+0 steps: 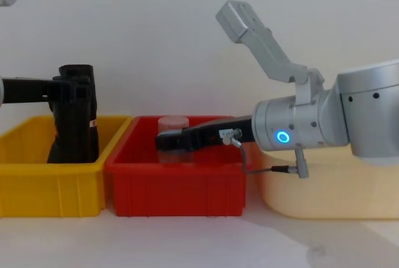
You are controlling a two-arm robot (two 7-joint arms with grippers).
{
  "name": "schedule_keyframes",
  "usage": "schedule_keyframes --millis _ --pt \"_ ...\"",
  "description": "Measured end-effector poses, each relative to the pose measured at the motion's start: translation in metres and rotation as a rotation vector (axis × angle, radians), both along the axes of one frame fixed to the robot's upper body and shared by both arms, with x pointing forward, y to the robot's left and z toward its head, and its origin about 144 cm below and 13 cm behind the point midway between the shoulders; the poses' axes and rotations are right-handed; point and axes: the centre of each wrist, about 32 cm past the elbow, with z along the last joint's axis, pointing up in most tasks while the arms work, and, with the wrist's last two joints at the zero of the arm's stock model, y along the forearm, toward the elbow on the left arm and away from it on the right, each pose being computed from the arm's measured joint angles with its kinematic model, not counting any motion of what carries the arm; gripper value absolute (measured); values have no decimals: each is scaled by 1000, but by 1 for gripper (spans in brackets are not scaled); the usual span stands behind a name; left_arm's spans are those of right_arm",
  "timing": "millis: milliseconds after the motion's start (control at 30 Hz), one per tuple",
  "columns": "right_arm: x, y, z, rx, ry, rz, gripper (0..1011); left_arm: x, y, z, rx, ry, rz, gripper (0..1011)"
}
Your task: Pick up the garbage bag with the one hand and transfer it to the other hand.
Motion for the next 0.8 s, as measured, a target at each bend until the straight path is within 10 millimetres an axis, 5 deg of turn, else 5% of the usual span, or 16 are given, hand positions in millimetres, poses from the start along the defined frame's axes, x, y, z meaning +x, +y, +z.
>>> schedule_keyframes --millis 533,800 --pt "-2 -3 12 27 -50 35 645 -4 1 5 -20 -27 11 341" --pt "-4 -10 26 56 -98 34 645 -8 -2 23 -53 -58 4 341"
